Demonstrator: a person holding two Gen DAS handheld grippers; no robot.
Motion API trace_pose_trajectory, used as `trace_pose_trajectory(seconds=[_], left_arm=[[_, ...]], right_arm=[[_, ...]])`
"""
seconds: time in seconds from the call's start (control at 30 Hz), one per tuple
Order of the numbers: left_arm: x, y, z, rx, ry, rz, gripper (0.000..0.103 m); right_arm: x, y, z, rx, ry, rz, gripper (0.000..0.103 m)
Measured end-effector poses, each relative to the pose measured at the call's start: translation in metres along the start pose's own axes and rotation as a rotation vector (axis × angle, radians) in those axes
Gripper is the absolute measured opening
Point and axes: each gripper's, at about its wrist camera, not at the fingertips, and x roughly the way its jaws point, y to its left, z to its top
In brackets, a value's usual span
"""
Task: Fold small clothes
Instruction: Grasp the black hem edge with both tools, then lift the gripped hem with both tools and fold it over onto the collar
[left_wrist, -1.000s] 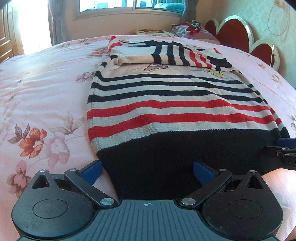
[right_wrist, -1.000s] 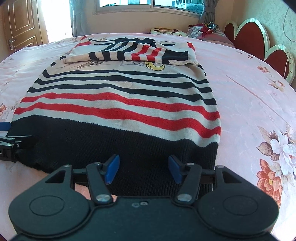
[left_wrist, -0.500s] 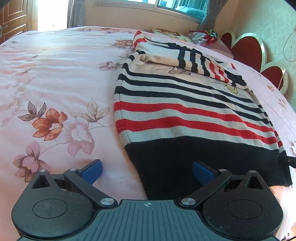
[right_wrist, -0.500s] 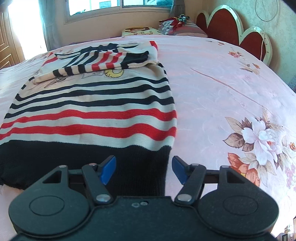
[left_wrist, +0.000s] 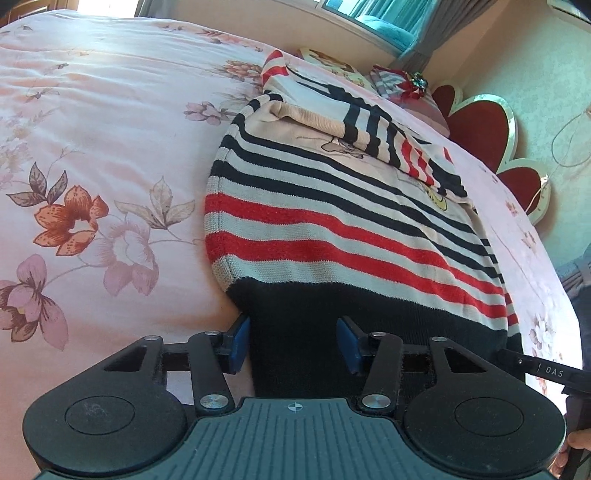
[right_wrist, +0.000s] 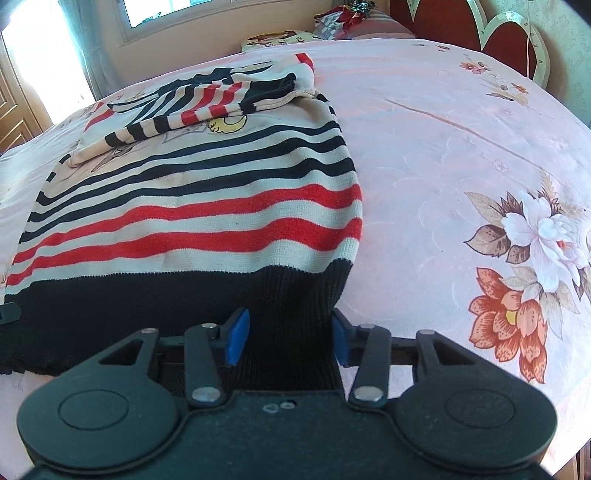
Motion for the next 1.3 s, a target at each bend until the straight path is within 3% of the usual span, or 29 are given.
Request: trace_pose_trajectory(seconds=[0.1, 0.2, 0.37, 0.4, 0.43, 0.47, 0.5, 0.67, 1.0, 1.3], left_arm=[[0.000, 0.003, 0.000, 0.029, 0.021, -0.014, 0.049], [-0.001, 0.001, -0.001, 0.031, 0.029, -0.015, 0.049], [-0.004, 0.004, -0.007, -0.045, 0.072, -0.097, 0.049], [-0.002, 0.004, -0.009, -0.060, 0.078, -0.120, 0.046], [0.000, 0.005, -0.009, -0.080, 0.089, -0.139, 0.025], [0.005, 0.007, -0.010, -0.106, 0.109, -0.156, 0.015], [0.010, 0.008, -0.011, -0.127, 0.118, -0.167, 0.011], [0.008, -0.001, -0.002, -0.083, 0.072, -0.194, 0.011], [0.000, -0.022, 0.083, -0.042, -0.115, -0.249, 0.011], [0.059, -0.041, 0.188, -0.096, -0.225, -0.245, 0.011]], right_arm=[[0.001, -0.002, 0.001, 0.000, 0.005, 0.003, 0.041], [0.002, -0.002, 0.001, -0.014, 0.009, -0.006, 0.046], [-0.002, -0.004, 0.000, 0.007, 0.040, 0.029, 0.045], [-0.003, -0.005, -0.001, 0.021, 0.041, 0.036, 0.041], [-0.004, -0.007, -0.001, 0.029, 0.039, 0.040, 0.037], [-0.004, -0.008, -0.001, 0.038, 0.041, 0.048, 0.025], [-0.004, -0.009, 0.000, 0.058, 0.045, 0.069, 0.014], [-0.006, -0.011, 0.003, 0.108, 0.041, 0.121, 0.011], [-0.032, -0.019, 0.064, 0.208, -0.151, 0.282, 0.010], [0.022, -0.022, 0.176, 0.260, -0.261, 0.387, 0.010]])
